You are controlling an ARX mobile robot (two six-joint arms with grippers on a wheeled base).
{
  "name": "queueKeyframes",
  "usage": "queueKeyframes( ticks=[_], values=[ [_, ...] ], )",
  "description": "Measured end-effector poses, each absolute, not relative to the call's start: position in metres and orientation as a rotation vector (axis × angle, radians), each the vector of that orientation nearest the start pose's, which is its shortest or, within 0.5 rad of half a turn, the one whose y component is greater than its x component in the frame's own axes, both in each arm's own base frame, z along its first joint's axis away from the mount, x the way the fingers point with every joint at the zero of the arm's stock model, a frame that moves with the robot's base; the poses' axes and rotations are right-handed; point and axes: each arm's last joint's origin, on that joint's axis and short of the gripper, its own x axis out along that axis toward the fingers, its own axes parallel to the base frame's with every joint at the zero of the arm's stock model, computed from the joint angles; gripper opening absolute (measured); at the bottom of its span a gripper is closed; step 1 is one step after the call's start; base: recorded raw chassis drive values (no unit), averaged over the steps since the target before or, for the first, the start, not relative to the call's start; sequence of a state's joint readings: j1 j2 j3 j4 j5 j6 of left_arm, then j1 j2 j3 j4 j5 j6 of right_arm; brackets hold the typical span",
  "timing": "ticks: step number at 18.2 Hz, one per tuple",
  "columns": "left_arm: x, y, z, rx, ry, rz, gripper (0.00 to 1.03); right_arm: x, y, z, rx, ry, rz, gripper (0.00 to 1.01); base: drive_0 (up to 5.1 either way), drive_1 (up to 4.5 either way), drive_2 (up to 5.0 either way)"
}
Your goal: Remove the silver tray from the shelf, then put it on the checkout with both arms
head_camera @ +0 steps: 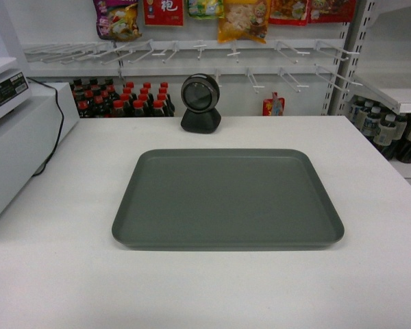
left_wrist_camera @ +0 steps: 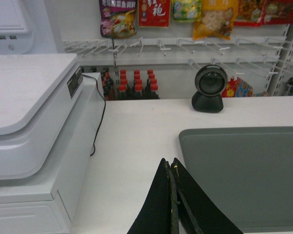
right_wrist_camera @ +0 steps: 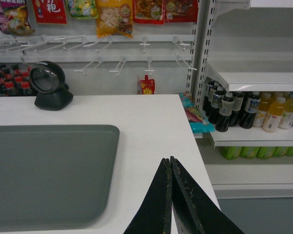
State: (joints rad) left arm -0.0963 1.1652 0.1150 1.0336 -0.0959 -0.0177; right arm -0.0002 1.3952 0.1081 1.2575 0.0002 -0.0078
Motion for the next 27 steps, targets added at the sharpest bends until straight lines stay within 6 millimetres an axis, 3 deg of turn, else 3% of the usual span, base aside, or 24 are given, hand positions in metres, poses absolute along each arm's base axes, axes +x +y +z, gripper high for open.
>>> queueKeyframes(
  ticks=[4, 9, 12, 27],
  values=[
    [0.162, 0.001, 0.161, -0.018, 0.027, 0.017, 0.01, 0.171, 0.0, 0.149, -0.008, 0.027, 0.0, 0.02, 0.0, 0.0, 0.0],
    [0.147, 0.0, 0.163, -0.017, 0.019, 0.0, 0.01, 0.154, 0.0, 0.165, -0.008, 0.0, 0.0, 0.02, 0.0, 0.0, 0.0],
    [0.139, 0.0, 0.164, -0.017, 0.011, 0.0, 0.01, 0.144, 0.0, 0.162, -0.008, 0.022, 0.0, 0.02, 0.0, 0.0, 0.0],
    [0.114, 0.0, 0.17, -0.017, -0.012, 0.0, 0.01, 0.116, 0.0, 0.171, -0.008, -0.013, 0.0, 0.02, 0.0, 0.0, 0.0]
  ],
)
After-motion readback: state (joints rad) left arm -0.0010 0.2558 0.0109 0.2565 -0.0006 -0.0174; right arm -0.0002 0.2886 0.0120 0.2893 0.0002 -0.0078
